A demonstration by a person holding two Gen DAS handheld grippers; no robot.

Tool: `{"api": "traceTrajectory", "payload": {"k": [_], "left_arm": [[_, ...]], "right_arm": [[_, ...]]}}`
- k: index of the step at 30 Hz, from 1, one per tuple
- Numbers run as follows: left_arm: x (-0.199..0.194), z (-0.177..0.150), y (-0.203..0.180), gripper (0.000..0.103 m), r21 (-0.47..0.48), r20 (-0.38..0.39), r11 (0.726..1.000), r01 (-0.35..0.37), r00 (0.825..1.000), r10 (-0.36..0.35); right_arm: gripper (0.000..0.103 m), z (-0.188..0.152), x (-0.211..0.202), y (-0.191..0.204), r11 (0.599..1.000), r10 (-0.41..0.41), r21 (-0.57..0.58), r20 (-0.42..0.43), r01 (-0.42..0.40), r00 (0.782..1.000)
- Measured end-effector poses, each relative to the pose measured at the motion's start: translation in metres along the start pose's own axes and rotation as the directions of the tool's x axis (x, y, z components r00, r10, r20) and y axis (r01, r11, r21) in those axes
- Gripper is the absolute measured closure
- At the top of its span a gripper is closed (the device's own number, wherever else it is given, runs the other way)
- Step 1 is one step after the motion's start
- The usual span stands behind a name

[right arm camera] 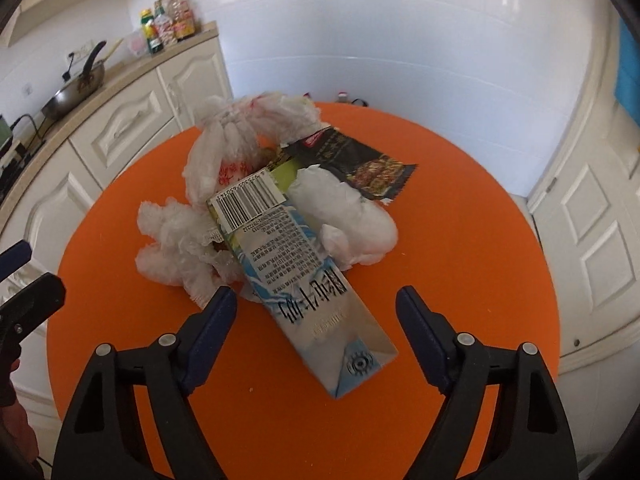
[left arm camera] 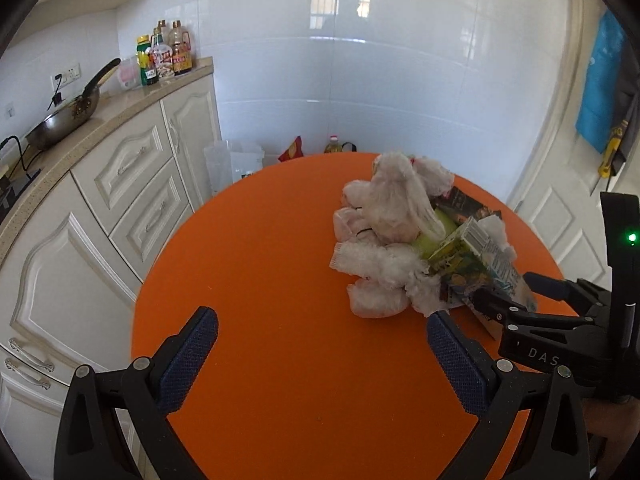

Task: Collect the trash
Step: 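Grasp the white milk carton with the right tool while the left tool grasps bubble wrap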

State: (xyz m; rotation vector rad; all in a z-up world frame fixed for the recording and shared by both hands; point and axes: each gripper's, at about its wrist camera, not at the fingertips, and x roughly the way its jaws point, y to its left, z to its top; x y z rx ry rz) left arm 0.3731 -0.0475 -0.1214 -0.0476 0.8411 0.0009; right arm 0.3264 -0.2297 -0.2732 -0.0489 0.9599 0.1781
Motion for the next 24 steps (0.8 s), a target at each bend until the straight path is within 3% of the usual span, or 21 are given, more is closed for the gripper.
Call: {"api": "traceTrajectory", "payload": {"k": [7,13,19,21,24], "left_arm": [[0.037,0.017,-0.015,0.001,0.03,-0.031,0.999,0.013,0.999,-0.012],[0.069,0.033,-0.03,0.001,0.07,-0.039,0.997,0.04,0.999,-0.038],[0.122,0.042,-0.055,0.001,0.152,-0.065,0.988,0.008,0.998,0.002],[0.138,0.041,-0.06,0.007,0.17,-0.076,0.985,0.007,0.997,0.006],[0.154,0.044,-0.057,0.045,0.121,-0.113,0.988,0.097,0.99,-0.084]], "right_arm": [[0.06,-0.001,0.01,-0.003,0.997,0.074,-0.019,-0.027,-0.075,0.997],[0.064,-0.013,-0.003,-0.015,0.991,0.113,0.067,-0.005,-0.113,0.994],[0.064,-0.016,-0.016,-0.025,0.989,0.114,0.096,0.011,-0.115,0.993],[0.064,-0.015,-0.018,-0.027,0.988,0.117,0.1,0.017,-0.118,0.993],[0.064,-0.015,-0.022,-0.027,0.988,0.121,0.098,0.022,-0.122,0.992]]}}
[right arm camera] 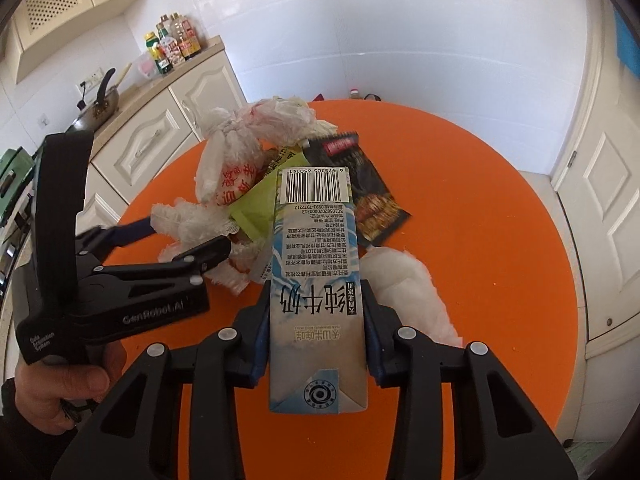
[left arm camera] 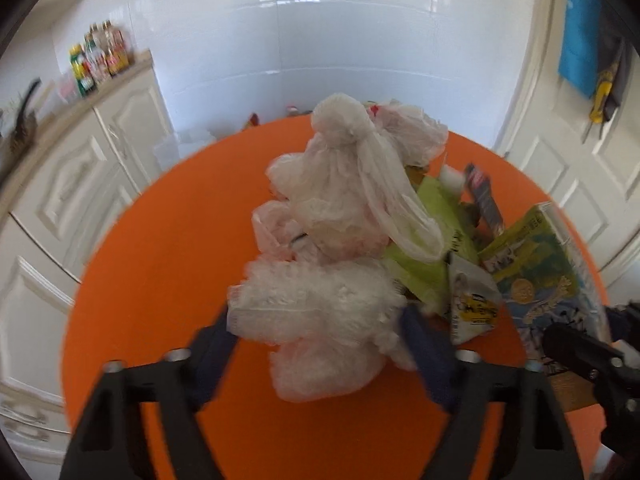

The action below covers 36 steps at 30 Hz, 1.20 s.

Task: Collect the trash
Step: 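Grasp the white milk carton with the right tool while the left tool grasps bubble wrap, then carry the carton and bubble wrap to the blue bin and release both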

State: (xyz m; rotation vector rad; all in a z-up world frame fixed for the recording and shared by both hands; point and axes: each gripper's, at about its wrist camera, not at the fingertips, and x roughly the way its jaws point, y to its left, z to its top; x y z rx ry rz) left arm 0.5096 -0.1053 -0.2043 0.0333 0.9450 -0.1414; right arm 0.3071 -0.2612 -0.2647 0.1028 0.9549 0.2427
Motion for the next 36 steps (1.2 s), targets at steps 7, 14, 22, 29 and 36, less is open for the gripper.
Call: {"api": "traceTrajectory", "payload": {"k": [7,14,22,29,36], "left_arm": [[0.014,-0.003,0.013,0.081,-0.039,0.017,0.992,0.122,0.992,-0.122],[0.013,-0.021,0.012,0.088,-0.047,0.051,0.987,0.157,0.987,-0.154],[-0.034,-0.03,0.014,0.093,-0.032,0.155,0.99,0.141,0.979,-0.134],[-0.061,-0.049,0.005,0.094,-0.017,0.233,0.994,0.11,0.967,-0.103],[-0.105,-0.06,-0.01,0.094,0.043,0.259,0.986,0.159,0.952,-0.165]], "right_arm": [[0.064,-0.005,-0.005,-0.004,1.0,0.014,0.013,0.004,-0.014,1.0],[0.064,-0.009,-0.01,-0.006,1.0,0.015,0.026,0.011,-0.015,1.0],[0.064,-0.012,-0.019,-0.009,0.999,0.019,0.036,0.039,-0.021,0.999],[0.064,-0.017,-0.033,-0.012,0.999,0.025,0.042,0.082,-0.029,0.996],[0.064,-0.019,-0.056,-0.021,0.997,0.025,0.071,0.142,-0.035,0.99]]}}
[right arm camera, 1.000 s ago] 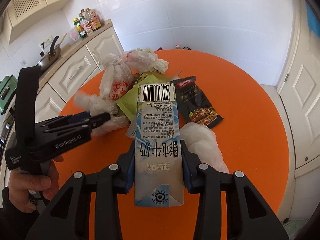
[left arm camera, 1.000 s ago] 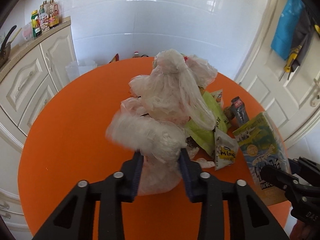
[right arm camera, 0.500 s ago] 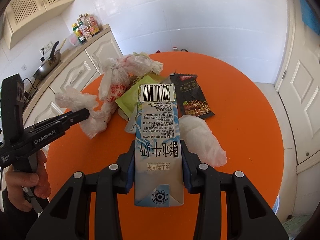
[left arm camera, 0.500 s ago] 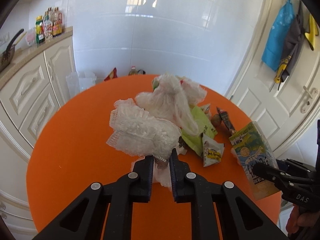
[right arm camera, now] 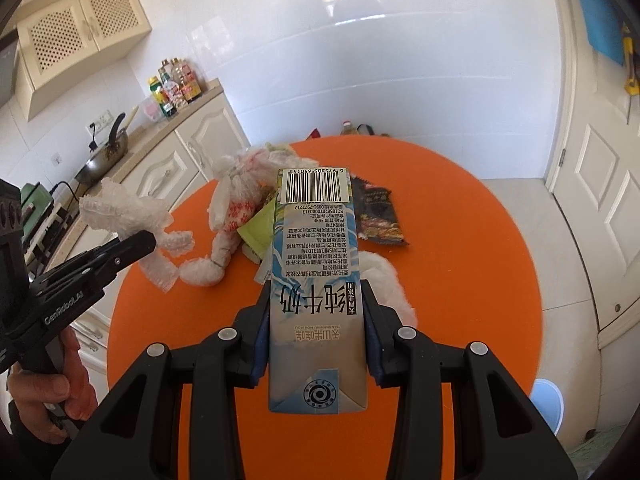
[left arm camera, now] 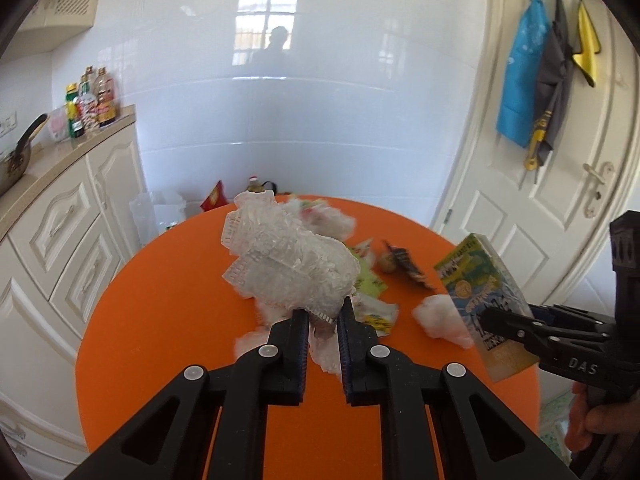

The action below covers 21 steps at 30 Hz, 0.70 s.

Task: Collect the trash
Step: 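Carry the carton and bubble wrap to the blue bin and release both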

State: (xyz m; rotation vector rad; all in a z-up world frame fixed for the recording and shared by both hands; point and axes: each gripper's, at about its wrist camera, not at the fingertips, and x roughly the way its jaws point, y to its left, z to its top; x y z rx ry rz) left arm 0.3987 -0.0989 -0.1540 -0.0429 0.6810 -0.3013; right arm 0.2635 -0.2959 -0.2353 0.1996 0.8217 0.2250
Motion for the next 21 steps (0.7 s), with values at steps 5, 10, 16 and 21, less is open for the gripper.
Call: {"api": "traceTrajectory", "payload": {"k": [5,10,16,21], "left_arm": [[-0.021,0.01,-0.034,0.093,0.05,0.017,0.995,0.09,0.996,-0.091],[-0.022,0.018,-0.088,0.093,0.133,0.011,0.967,0.216,0.976,-0.219],[-0.007,0.007,-0.172,0.093,0.222,-0.104,0.886,0.407,0.913,-0.394],[0.03,-0.03,-0.253,0.093,0.228,-0.32,0.793,0.565,0.812,-0.487]], "right_arm": [[0.064,0.001,-0.035,-0.027,0.998,-0.04,0.058,0.069,0.036,0.997],[0.064,-0.008,-0.086,-0.079,0.98,-0.144,0.156,0.139,0.122,0.98],[0.064,-0.043,-0.149,-0.164,0.909,-0.33,0.315,0.143,0.273,0.933],[0.064,-0.093,-0.173,-0.24,0.802,-0.458,0.45,0.04,0.393,0.888]]}}
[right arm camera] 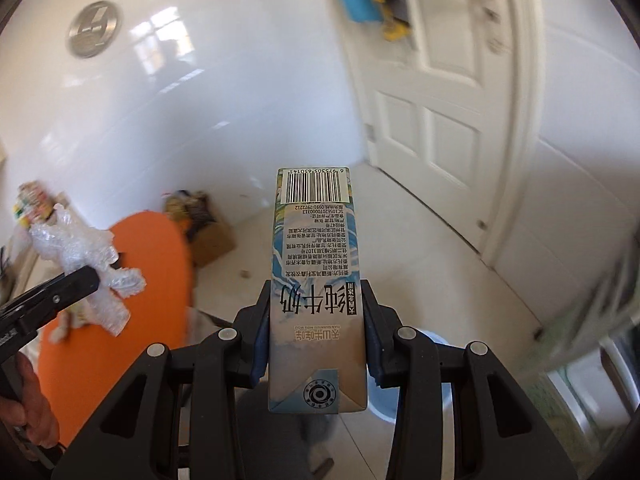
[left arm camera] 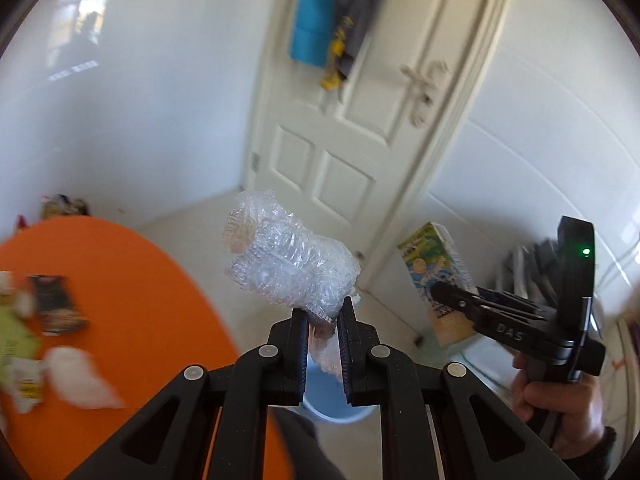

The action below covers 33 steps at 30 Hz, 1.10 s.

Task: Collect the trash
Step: 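Carry the carton and bubble wrap to the blue bin and release both, then return both open tools to the orange table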

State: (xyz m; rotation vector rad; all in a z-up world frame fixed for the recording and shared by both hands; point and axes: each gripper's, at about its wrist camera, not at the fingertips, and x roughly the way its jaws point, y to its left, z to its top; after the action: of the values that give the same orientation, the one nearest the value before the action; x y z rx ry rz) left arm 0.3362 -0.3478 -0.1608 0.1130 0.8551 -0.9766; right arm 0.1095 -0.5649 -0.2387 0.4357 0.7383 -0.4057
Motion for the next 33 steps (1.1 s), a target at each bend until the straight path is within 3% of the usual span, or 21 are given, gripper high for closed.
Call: {"api": "traceTrajectory", "payload": {"k": [3,6,9,15,17,19,20,22,23,24,28,31,33], "left_arm": [[0.048,-0.008,-0.024,0.093,0.028,-0.112,0.999,0.04,0.993,-0.037],[0.1,-0.021,-0.042,0.093,0.041,-0.236,0.996,0.078,0.969,-0.066],[0.148,-0.038,-0.058,0.093,0.058,-0.346,0.994,0.094,0.936,-0.068],[0.236,-0.059,-0.043,0.091,0.035,-0.513,0.996,0.08,0.857,-0.051],[0.278,-0.058,-0.029,0.088,0.016,-0.558,0.998,0.064,0.829,-0.044],[0.291,-0.069,-0.028,0.081,0.009,-0.591,0.999,0.053,0.805,-0.038],[0.295,-0.073,-0.027,0.077,0.015,-0.598,0.999,0.045,0.801,-0.027],[0.3,-0.076,-0.026,0.048,0.029,-0.604,0.999,0.031,0.797,-0.008],[0.301,-0.073,-0.027,0.042,0.034,-0.602,0.999,0.024,0.799,0.001],[0.298,-0.075,-0.027,0.039,0.043,-0.591,0.999,0.011,0.806,0.017],[0.302,-0.061,-0.039,0.034,0.064,-0.584,0.998,-0.024,0.81,0.057],[0.314,-0.024,-0.052,0.028,0.099,-0.56,0.994,-0.054,0.823,0.1],[0.3,-0.016,-0.061,0.026,0.107,-0.532,0.993,-0.058,0.84,0.106]], "right_arm": [[0.064,-0.019,0.023,-0.05,0.994,-0.077,0.073,-0.071,0.082,0.995],[0.064,-0.036,0.05,-0.087,0.983,-0.101,0.138,-0.146,0.121,0.984],[0.064,-0.051,0.077,-0.115,0.972,-0.095,0.195,-0.198,0.134,0.976],[0.064,-0.066,0.135,-0.153,0.945,-0.076,0.285,-0.293,0.163,0.953],[0.064,-0.072,0.151,-0.166,0.933,-0.058,0.321,-0.311,0.162,0.949],[0.063,-0.076,0.162,-0.174,0.926,-0.068,0.329,-0.337,0.185,0.939],[0.062,-0.077,0.166,-0.175,0.923,-0.065,0.336,-0.344,0.188,0.937],[0.062,-0.082,0.175,-0.177,0.915,-0.059,0.353,-0.364,0.196,0.93],[0.061,-0.082,0.177,-0.178,0.913,-0.062,0.354,-0.369,0.202,0.928],[0.059,-0.083,0.178,-0.18,0.912,-0.06,0.356,-0.37,0.202,0.927],[0.025,-0.086,0.181,-0.184,0.909,-0.062,0.362,-0.372,0.207,0.926],[0.005,-0.089,0.176,-0.182,0.909,-0.079,0.356,-0.366,0.218,0.927],[0.0,-0.09,0.173,-0.183,0.904,-0.096,0.359,-0.359,0.232,0.928]]}}
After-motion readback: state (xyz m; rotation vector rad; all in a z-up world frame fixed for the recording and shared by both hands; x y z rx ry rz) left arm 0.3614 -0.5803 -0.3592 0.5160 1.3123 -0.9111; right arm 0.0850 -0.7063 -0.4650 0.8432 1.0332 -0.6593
